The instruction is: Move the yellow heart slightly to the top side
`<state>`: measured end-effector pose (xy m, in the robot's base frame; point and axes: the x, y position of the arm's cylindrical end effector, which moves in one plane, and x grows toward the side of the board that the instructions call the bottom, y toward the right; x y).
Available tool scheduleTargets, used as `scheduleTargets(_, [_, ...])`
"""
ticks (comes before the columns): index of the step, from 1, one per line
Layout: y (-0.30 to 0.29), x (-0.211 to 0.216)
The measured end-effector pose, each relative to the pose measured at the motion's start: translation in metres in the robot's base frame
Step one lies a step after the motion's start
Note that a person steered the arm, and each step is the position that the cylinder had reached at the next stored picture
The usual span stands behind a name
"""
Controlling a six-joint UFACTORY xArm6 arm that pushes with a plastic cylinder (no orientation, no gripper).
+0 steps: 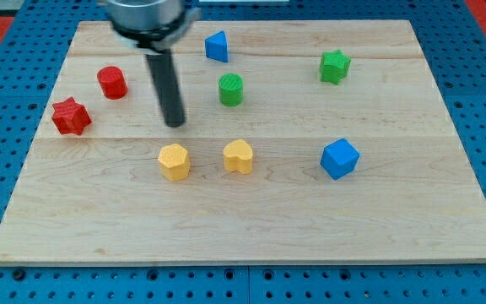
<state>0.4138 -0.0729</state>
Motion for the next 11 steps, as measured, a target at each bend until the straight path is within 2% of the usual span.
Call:
scheduleTargets(1, [0.057,0.004])
scheduleTargets(2, [0.088,0.054])
scheduleTargets(3, [0.079,0.093])
scheduleTargets(4, [0.099,0.112])
scheduleTargets(5, [0.064,0.128])
scheduleTargets(6, [-0.007,0.129])
scheduleTargets(7, [-0.002,0.087])
scheduleTargets(9, [-0.044,0.049])
scheduleTargets(10, [-0.021,0.044])
scheduleTargets(11, [0.017,0.057])
